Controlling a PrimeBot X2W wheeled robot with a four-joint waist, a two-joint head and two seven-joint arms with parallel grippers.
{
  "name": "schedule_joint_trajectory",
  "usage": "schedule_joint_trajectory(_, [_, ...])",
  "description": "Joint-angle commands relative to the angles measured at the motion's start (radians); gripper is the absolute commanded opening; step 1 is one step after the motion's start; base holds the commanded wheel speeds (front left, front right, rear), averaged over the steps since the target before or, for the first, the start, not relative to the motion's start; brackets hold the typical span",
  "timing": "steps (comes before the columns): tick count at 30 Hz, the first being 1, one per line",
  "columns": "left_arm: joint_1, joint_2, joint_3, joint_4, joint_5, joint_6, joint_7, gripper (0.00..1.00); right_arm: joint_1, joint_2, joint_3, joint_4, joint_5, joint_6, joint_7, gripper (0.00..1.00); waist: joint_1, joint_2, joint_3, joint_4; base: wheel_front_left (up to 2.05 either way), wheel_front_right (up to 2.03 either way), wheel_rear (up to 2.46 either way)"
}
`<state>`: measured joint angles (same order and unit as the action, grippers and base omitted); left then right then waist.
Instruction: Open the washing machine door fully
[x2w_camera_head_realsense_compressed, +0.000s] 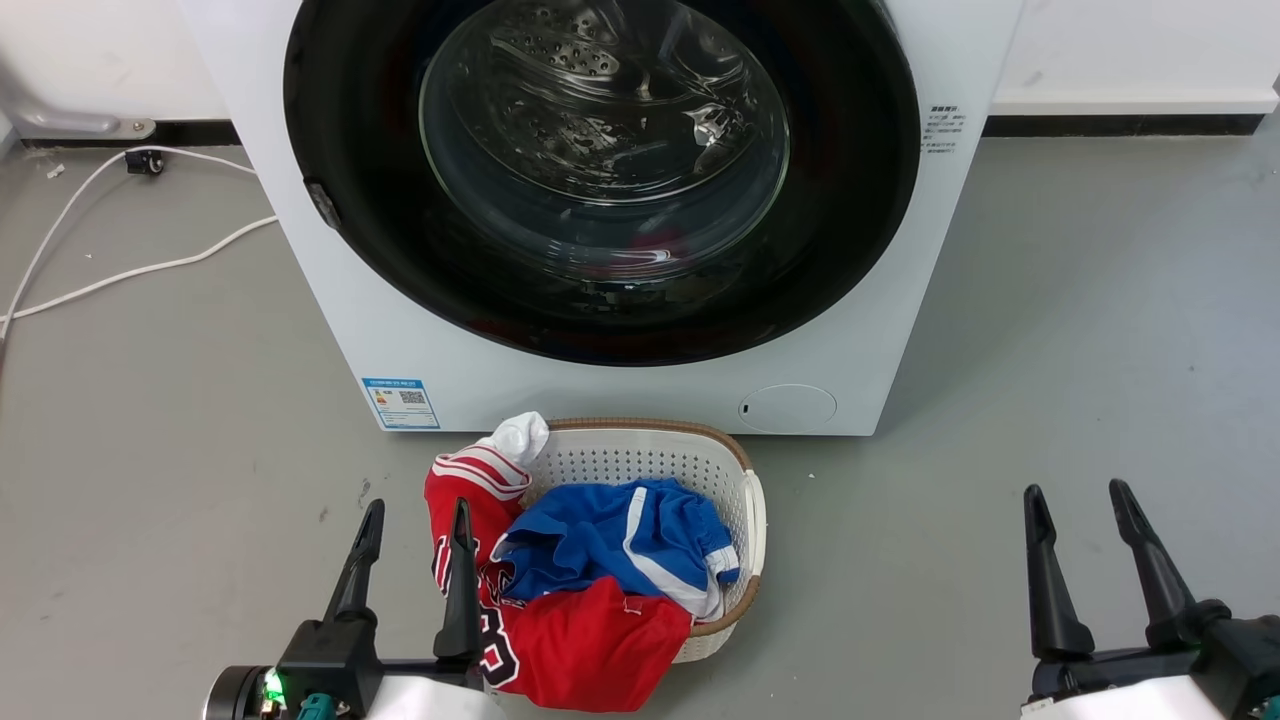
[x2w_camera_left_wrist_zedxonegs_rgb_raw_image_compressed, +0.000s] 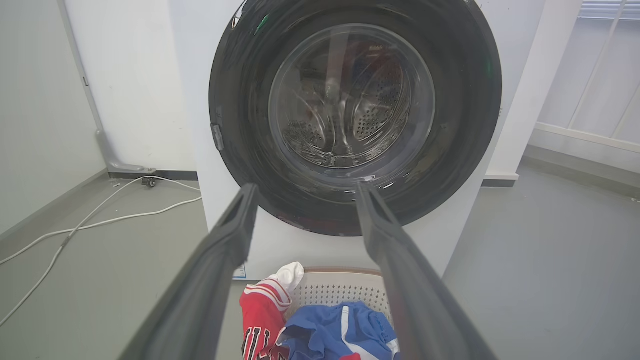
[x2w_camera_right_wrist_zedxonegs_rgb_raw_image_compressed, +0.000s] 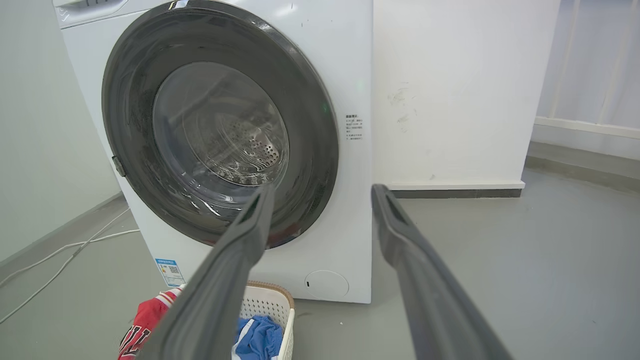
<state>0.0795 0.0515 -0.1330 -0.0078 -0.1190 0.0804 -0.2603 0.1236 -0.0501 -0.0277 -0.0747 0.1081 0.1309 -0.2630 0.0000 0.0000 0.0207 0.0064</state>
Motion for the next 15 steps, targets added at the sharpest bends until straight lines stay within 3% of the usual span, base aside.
schedule_joint_trajectory(1, [0.008,-0.002,-0.001,0.003,-0.005,0.006,-0.008,1.00,0.010,0.000,-0.005,0.008,0.020,0.000,-0.003,1.00,0.0000,0.0000,0.000,0.001,0.00,0.00,0.00])
schedule_joint_trajectory(14, [0.006,-0.002,0.001,0.010,-0.002,0.014,-0.008,1.00,0.003,0.000,-0.003,0.029,0.029,0.000,-0.003,1.00,0.0000,0.0000,-0.004,0.000,0.00,0.00,0.00])
schedule_joint_trajectory(15, [0.006,-0.002,0.000,0.010,-0.002,0.015,-0.008,1.00,0.003,0.000,-0.002,0.030,0.027,0.000,-0.003,0.60,0.0000,0.0000,-0.004,-0.001,0.00,0.00,0.00])
